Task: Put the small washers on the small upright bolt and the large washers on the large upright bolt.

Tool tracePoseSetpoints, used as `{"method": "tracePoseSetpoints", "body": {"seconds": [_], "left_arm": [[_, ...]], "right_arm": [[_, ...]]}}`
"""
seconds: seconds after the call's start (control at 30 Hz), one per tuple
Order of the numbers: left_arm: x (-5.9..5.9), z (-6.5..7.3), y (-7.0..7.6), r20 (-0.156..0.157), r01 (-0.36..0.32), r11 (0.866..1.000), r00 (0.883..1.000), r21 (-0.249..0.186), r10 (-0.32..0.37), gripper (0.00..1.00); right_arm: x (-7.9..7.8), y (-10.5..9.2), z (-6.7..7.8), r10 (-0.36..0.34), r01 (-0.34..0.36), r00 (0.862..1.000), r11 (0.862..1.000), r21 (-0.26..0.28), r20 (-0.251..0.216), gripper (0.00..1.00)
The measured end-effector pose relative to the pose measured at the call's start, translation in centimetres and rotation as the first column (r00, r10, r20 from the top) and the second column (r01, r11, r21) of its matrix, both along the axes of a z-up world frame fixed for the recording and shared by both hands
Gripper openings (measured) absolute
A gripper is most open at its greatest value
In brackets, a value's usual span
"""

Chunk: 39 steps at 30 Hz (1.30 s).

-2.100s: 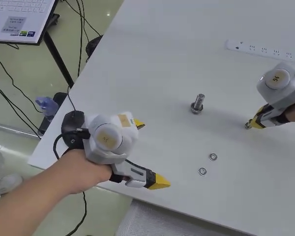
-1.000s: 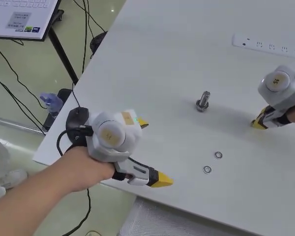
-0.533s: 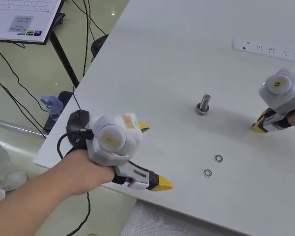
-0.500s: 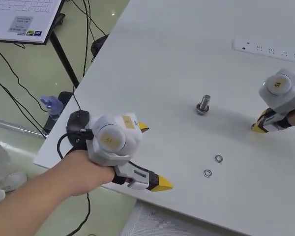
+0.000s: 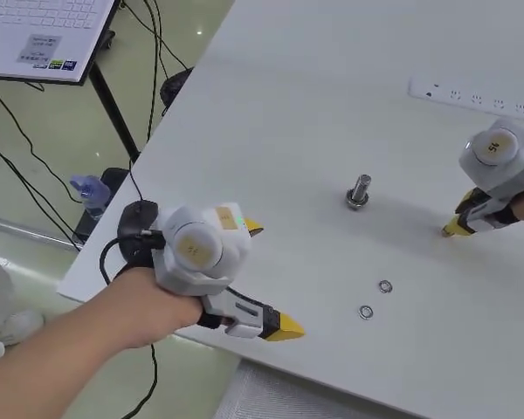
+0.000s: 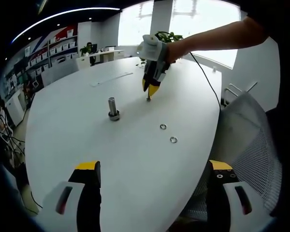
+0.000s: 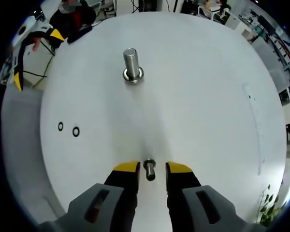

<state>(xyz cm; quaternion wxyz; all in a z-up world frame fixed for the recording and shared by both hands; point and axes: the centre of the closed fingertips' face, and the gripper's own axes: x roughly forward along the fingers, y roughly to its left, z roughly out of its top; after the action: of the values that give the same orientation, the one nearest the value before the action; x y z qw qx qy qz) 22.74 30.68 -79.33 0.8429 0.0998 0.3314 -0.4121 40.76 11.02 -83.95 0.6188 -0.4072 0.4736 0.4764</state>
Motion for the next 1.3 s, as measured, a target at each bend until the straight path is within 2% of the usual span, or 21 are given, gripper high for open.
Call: {"method": "tracePoseSetpoints", "body": {"seconds": [0.27,0.6,1.0,1.3], "left_arm": [[-0.1,0.5,0.1,0.010,-0.003,1.000,1.000,0.001,0.003,0.90],[-0.3,0.8,0.0,0.015,0.003,1.000,1.000,0.006,-0.003,0.90],[0.2,1.3,0.0,0.037,-0.005,1.000,0.999,0.003,0.005,0.90],[0.0,1.4,-0.2,0.039,-0.001,1.000,0.999,0.000,0.001,0.90]], "right_arm": [[-0.3,0.8,1.0,0.036,-0.036,0.999,0.999,0.004,0.006,0.25],[-1.9,2.6,2.3,0.079,-0.079,0.997,0.996,0.035,0.019,0.25],[-4.8,4.5,3.0,0.107,-0.107,0.994,0.991,0.078,0.001,0.29],[-7.4,5.4,2.5,0.122,-0.121,0.992,0.988,0.096,-0.014,0.29]]}}
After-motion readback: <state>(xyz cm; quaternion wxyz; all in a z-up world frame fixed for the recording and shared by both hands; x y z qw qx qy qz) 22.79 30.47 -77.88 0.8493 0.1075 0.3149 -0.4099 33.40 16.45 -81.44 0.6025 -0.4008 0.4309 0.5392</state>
